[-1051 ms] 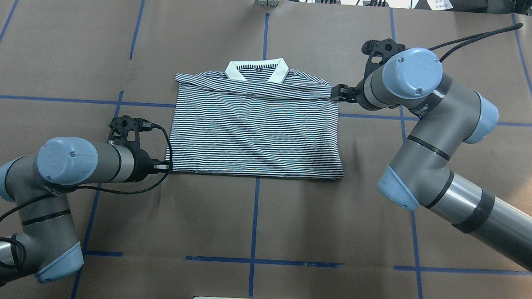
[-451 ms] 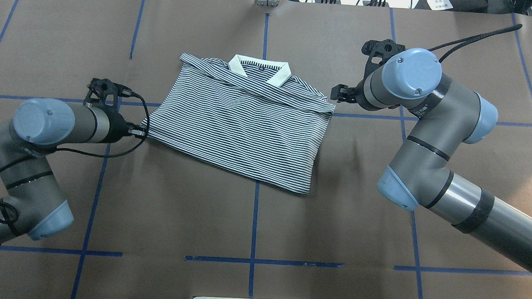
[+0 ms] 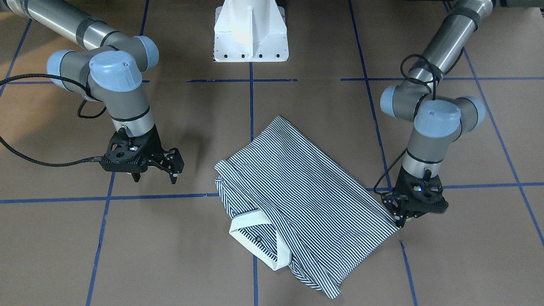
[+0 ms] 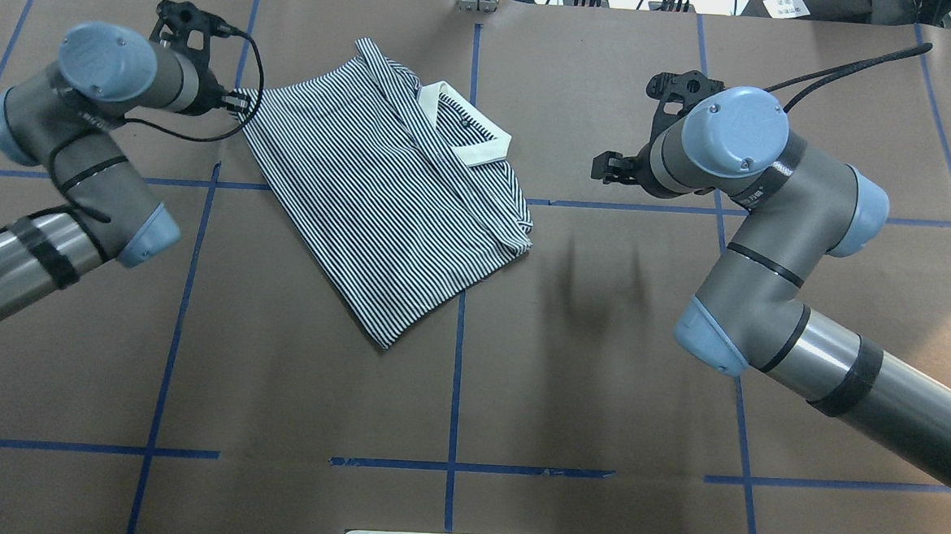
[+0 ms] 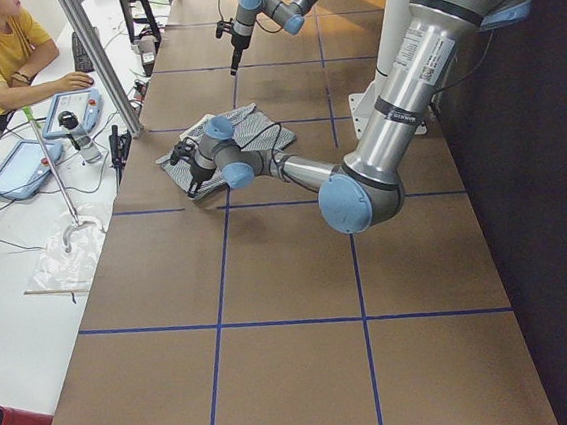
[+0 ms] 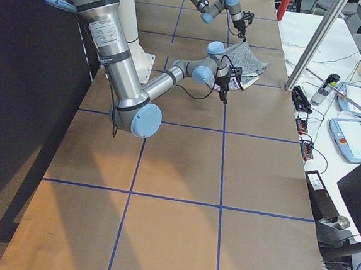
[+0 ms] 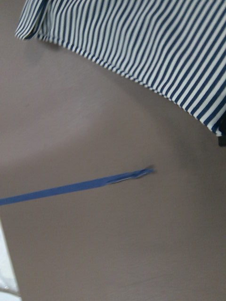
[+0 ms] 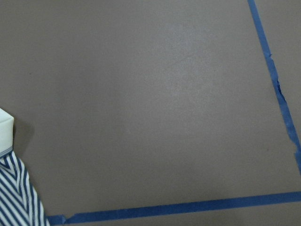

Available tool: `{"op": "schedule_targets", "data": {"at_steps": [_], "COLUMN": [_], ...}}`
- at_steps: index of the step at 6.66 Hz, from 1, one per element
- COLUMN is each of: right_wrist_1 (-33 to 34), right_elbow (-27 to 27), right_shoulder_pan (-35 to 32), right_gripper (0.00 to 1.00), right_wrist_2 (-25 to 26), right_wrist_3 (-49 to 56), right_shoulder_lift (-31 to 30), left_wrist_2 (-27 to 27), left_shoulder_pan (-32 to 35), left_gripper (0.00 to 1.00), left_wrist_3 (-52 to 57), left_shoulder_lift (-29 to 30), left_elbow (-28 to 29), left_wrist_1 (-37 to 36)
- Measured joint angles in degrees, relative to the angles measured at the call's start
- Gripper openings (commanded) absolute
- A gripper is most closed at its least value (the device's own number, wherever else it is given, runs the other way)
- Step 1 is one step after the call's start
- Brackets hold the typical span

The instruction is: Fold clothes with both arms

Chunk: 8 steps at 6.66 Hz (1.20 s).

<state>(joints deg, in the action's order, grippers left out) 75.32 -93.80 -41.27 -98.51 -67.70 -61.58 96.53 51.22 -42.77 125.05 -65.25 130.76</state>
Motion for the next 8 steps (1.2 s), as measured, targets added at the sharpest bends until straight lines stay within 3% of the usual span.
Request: {"op": "schedule_targets", "data": {"at_steps": [1, 2, 3, 5, 8], "right_wrist_1": [0.00, 0.00, 0.02, -0.02, 0.05], "right_elbow": [0.01, 0.01, 0.01, 2.46, 14.39], "right_shoulder_pan": [-0.03, -0.02, 0.14, 1.27, 5.31], "right_gripper": [1.00, 1.00, 0.96, 0.69, 0.67], "right_wrist_2": [0.02, 0.01, 0.01, 0.62, 6.49], "right_wrist_3": [-0.02, -0.11, -0.64, -7.62, -24.48], "right_shoulder_lift": [0.01, 0.03, 0.31, 3.88, 16.51], "left_wrist_2": [-2.29, -4.12, -4.68, -1.12, 1.67], "left_shoulder_pan": [1.07, 1.55, 2.17, 4.26, 4.99], "left_gripper": [0.46, 0.99, 1.00, 1.00, 1.00], "left_wrist_3": [0.31, 0.82, 2.89, 7.83, 8.78], "left_shoulder_lift": [5.93, 8.47, 7.60, 5.09, 2.81], "left_elbow": [8.89, 14.39, 15.30, 12.16, 8.51], "left_wrist_1": [2.62, 5.48, 7.85, 9.44, 9.64]}}
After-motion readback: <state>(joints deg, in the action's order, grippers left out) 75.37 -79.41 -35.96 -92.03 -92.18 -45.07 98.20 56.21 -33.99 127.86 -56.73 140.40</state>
